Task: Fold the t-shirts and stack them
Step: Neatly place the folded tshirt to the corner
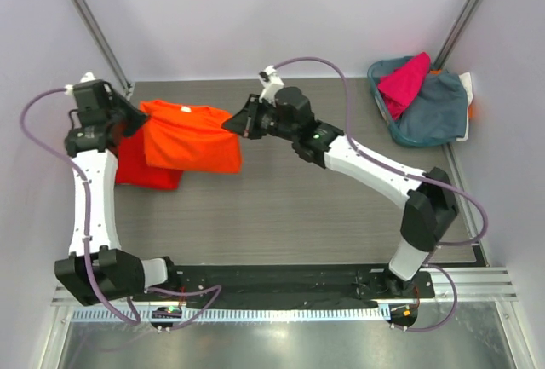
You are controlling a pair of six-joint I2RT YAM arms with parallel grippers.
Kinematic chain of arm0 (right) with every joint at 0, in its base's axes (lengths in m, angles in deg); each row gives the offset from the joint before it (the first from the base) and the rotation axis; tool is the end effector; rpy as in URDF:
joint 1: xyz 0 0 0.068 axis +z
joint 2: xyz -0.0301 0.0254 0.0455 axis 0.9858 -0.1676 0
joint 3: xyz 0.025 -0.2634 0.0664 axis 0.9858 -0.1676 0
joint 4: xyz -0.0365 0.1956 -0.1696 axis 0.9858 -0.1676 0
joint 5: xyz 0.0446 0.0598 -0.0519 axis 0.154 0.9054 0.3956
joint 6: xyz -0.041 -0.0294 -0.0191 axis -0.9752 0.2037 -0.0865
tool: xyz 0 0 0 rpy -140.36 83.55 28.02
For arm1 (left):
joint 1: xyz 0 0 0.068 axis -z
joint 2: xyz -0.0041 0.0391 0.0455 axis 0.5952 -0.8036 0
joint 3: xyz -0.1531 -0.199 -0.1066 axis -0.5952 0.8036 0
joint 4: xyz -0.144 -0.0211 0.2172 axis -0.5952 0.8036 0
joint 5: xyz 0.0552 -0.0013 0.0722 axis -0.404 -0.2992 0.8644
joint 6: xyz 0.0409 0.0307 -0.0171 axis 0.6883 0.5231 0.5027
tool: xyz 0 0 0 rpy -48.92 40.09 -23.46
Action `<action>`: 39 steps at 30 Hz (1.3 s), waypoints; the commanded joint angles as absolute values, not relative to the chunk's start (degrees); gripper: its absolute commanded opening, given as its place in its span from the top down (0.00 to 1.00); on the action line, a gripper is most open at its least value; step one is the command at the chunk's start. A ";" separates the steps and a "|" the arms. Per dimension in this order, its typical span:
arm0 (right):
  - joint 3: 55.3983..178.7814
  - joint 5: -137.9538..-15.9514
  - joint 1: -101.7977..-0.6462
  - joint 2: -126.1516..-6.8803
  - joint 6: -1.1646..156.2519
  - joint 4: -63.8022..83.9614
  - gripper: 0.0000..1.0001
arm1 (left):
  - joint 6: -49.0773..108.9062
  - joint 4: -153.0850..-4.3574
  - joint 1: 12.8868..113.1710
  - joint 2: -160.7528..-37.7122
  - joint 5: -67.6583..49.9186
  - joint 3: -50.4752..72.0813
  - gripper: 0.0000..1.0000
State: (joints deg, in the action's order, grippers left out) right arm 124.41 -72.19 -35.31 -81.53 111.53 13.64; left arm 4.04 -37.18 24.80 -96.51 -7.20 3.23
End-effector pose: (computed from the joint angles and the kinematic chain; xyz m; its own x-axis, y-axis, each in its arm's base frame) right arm 0.2824 0.2936 0.3595 -0.6437 0.2586 -0.7202 -0.5546 0.4908 0.6719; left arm 0.2648 0.0507 0.3966 -0.3512 -0.6898 -0.6331 -0.4038 0.7216 -0.5623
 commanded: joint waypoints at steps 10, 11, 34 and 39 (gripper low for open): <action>161.93 -76.07 -21.99 -109.08 115.28 7.60 0.99 | 12.75 -24.85 1.91 -104.50 -4.39 -10.10 1.00; 164.04 -75.98 -21.73 -112.84 115.64 7.51 0.99 | 12.93 -25.02 1.38 -106.08 -4.30 -11.32 1.00; 184.19 -82.57 -24.10 -131.95 120.30 12.78 0.99 | 4.49 -35.83 -2.58 -123.05 -11.07 -16.88 1.00; 184.19 -82.05 -24.89 -133.53 121.88 12.87 0.99 | 3.70 -38.65 -2.58 -123.93 -12.03 -13.62 1.00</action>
